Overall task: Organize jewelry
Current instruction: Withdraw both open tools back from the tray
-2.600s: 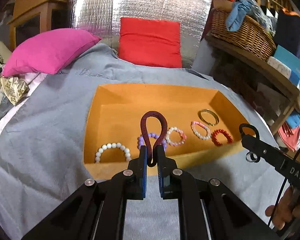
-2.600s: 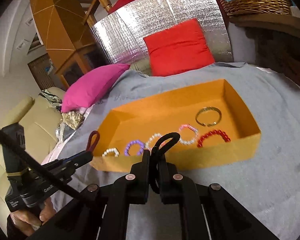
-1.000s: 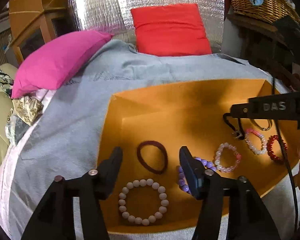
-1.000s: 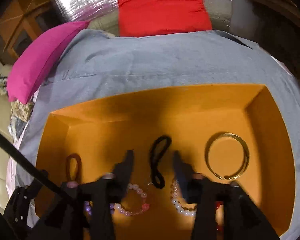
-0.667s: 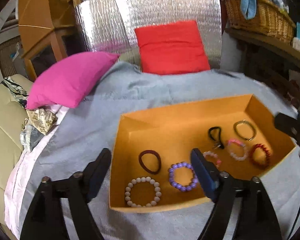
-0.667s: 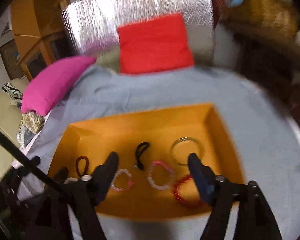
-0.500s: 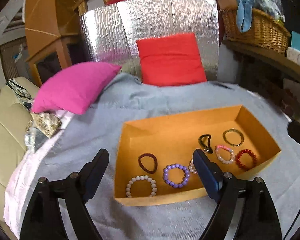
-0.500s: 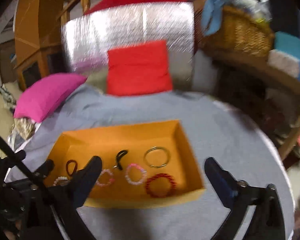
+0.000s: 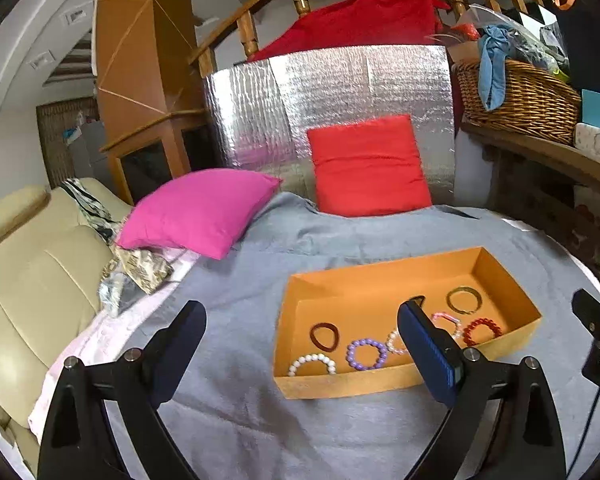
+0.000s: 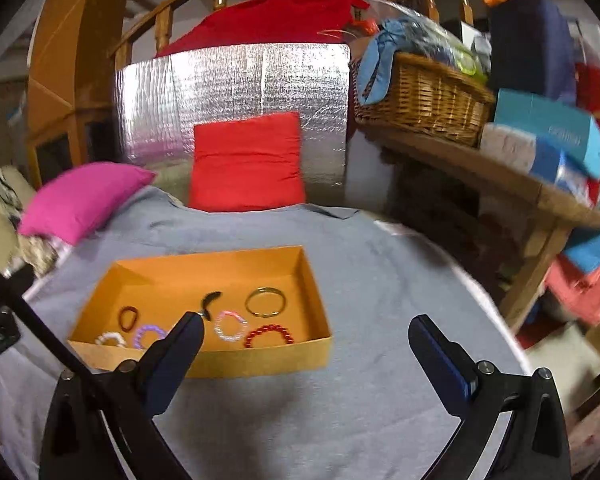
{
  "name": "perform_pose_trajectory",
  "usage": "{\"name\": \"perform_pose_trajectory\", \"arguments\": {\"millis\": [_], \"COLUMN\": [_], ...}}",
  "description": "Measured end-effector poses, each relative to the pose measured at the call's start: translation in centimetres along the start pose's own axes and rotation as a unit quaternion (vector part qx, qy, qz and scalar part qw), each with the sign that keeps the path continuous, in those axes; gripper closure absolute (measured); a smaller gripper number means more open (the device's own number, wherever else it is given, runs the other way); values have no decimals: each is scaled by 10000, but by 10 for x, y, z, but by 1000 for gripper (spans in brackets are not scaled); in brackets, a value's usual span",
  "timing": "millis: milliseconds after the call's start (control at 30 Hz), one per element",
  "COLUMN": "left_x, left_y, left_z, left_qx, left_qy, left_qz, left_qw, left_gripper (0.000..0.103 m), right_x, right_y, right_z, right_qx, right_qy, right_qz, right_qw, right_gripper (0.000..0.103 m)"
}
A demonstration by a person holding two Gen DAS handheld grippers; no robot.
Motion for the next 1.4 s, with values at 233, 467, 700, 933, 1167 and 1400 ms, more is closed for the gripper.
{"name": "perform_pose_trajectory", "arguments": {"millis": [233,467,700,933,1167,1400], "left_x": [6,14,15,17,23,26], "left_y": [-13,-19,-17,-18,-18,-20], "left_z": [-3,-7,-5,-7,-11,-17], "left_qx": [155,198,155,168,192,256], "left_qy": [393,486,468,399,360,296], "left_qz": [79,277,228,218,286,254], "left_qw": [9991,9982,9985,9988,9988,9989], "left_gripper": [7,7,7,7,7,7], "right_x": [5,15,23,27,34,43], "right_y": [-11,-13,-12,-12,-13,-16], "right_z": [-5,-4,-5,-3,-4,-7], "right_qx": [83,55,48,20,62,124], "right_qy": [-80,20,86,44,-12,11], "right_qz": [65,189,264,267,317,369], "right_qw": [9999,9998,9996,9996,9995,9992], "right_gripper": [0,0,0,0,0,0]}}
Point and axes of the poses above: each gripper's, at about its wrist camera, not at the fingertips, and y roughly against the way its jaws point, x to its left, z to its top, the point moved 10 cm from there along -y, roughly the way its jaws point, and after that the axes turned 15 degrees about -x, right-handed, at the moved point
